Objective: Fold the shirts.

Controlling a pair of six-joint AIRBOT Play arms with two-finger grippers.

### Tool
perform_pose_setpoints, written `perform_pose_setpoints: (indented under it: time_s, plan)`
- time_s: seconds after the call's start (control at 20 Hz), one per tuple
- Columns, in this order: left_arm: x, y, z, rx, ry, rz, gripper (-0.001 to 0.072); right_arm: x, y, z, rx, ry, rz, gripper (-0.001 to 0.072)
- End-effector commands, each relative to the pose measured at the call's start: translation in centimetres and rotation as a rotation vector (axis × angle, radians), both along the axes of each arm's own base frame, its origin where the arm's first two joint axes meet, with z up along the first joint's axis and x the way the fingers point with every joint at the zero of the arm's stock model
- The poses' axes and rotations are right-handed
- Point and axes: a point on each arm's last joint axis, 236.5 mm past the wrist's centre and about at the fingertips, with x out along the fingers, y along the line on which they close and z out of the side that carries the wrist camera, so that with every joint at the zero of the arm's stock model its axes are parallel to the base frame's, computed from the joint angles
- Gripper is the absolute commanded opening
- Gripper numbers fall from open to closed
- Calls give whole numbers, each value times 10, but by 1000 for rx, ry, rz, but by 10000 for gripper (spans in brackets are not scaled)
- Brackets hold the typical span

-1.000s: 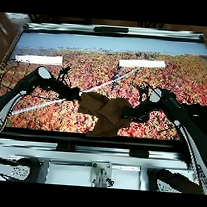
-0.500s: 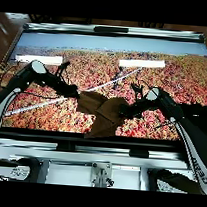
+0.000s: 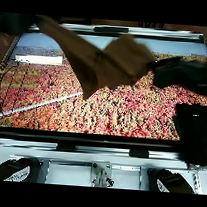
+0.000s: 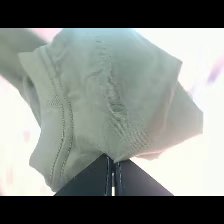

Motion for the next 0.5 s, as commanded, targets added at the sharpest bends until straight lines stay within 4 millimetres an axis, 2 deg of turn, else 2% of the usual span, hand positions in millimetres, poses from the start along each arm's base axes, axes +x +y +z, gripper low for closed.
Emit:
perform_pose_setpoints:
  time_s: [0.0,0.05,0.15,0.3,0.45]
  plan:
    - [-106,32,126,-147,-356,71,35,-78,-29,113,203,-271,-50,65]
    - [-122,36,130,-138,-371,77,35,-91,-28,105,214,-220,-39,65]
    - [-134,43,115,-120,-301,105,35,-107,-27,68,160,-60,-25,65]
    - [-119,52,51,16,-87,145,35,-122,-32,-13,-23,272,-11,65]
    - [-82,63,-27,120,110,201,35,-123,-34,-89,-144,580,-11,65]
